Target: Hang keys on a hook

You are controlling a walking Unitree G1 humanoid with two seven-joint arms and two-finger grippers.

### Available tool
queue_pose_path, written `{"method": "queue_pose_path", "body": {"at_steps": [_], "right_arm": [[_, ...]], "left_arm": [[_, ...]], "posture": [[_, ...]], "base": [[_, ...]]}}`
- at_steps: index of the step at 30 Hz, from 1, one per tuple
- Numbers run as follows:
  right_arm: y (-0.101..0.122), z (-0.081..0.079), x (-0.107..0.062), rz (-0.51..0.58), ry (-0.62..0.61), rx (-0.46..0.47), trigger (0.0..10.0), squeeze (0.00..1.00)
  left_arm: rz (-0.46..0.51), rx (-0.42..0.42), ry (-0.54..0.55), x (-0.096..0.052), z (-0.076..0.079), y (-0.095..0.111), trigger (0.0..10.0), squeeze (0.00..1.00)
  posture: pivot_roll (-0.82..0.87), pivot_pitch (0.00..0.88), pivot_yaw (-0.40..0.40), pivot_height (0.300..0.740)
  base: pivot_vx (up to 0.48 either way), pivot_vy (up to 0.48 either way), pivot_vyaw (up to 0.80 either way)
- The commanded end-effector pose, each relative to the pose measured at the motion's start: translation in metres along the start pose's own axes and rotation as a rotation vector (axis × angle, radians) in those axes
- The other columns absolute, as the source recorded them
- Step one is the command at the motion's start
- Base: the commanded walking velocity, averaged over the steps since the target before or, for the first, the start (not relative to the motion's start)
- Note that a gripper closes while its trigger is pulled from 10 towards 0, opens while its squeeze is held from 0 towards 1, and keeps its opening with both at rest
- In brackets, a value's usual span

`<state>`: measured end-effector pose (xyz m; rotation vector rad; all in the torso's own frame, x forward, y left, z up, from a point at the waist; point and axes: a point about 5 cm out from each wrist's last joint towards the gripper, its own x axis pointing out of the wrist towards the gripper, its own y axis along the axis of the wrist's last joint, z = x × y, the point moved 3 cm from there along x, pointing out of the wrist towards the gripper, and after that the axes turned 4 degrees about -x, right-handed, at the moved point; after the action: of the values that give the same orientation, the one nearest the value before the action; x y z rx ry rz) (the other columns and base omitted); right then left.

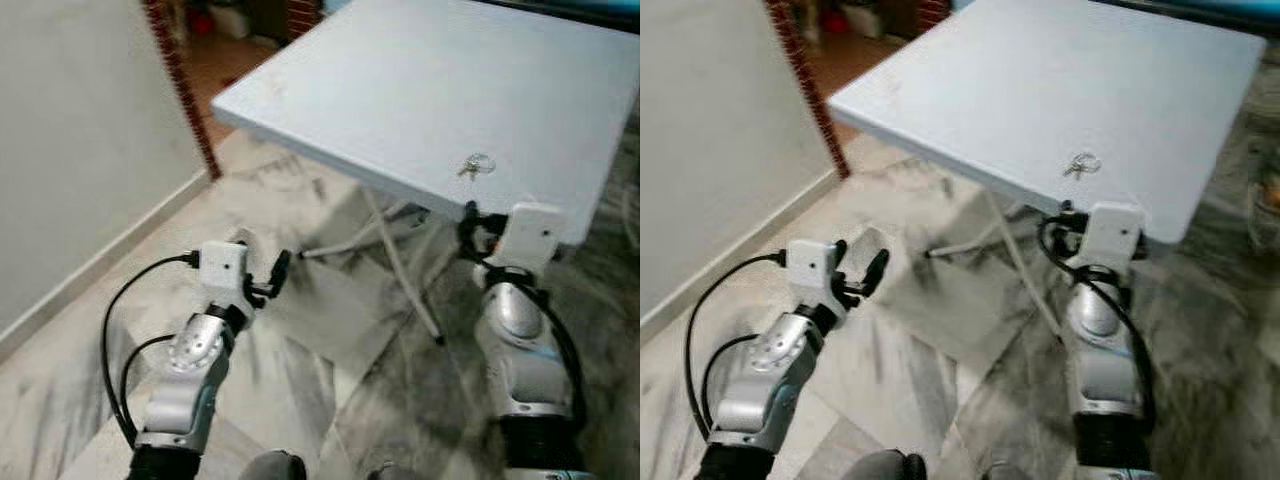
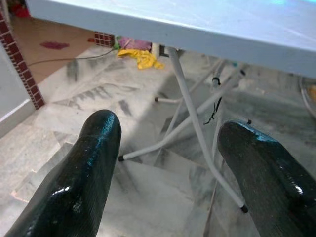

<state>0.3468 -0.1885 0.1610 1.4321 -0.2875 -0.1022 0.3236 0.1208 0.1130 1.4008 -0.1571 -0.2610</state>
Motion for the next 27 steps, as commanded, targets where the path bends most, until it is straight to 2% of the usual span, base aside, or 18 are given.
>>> {"method": "queue_pose_path", "body": {"at_steps": [1,7,11,18,22,27], "right_arm": [[0.001,0.006,0.001,0.002,-0.014,-0.009,10.0,0.00],[0.000,0.004,0.000,0.002,-0.007,-0.014,10.0,0.00],[0.000,0.000,0.000,0.007,0.022,-0.015,10.0,0.00],[0.005,-0.015,0.000,0.025,0.107,-0.019,10.0,0.00],[0.013,-0.037,0.003,0.044,0.219,0.022,10.0,0.00],[0.020,-0.046,0.008,0.063,0.270,0.033,10.0,0.00]], "left_arm": [[-0.006,-0.003,-0.013,-0.001,0.003,-0.002,10.0,0.00],[-0.009,-0.002,-0.012,-0.001,0.003,-0.002,10.0,0.00],[-0.009,0.000,-0.010,-0.002,0.002,-0.002,10.0,0.00],[-0.007,0.013,0.009,-0.003,-0.002,-0.001,10.0,0.00],[0.000,0.037,0.058,-0.005,-0.011,-0.001,10.0,0.00],[0.009,0.043,0.058,-0.007,-0.012,0.002,10.0,0.00]], "posture": [[0.00,0.178,0.082,0.740],[0.01,0.179,0.082,0.740],[0.01,0.178,0.084,0.740],[0.02,0.177,0.089,0.740],[0.03,0.178,0.096,0.740],[0.04,0.180,0.107,0.740]], "base": [[0.292,0.000,-0.79],[0.287,0.000,-0.74],[0.138,0.000,0.00],[0.000,0.000,0.00],[0.000,0.000,0.00],[0.000,0.000,0.00]]}}
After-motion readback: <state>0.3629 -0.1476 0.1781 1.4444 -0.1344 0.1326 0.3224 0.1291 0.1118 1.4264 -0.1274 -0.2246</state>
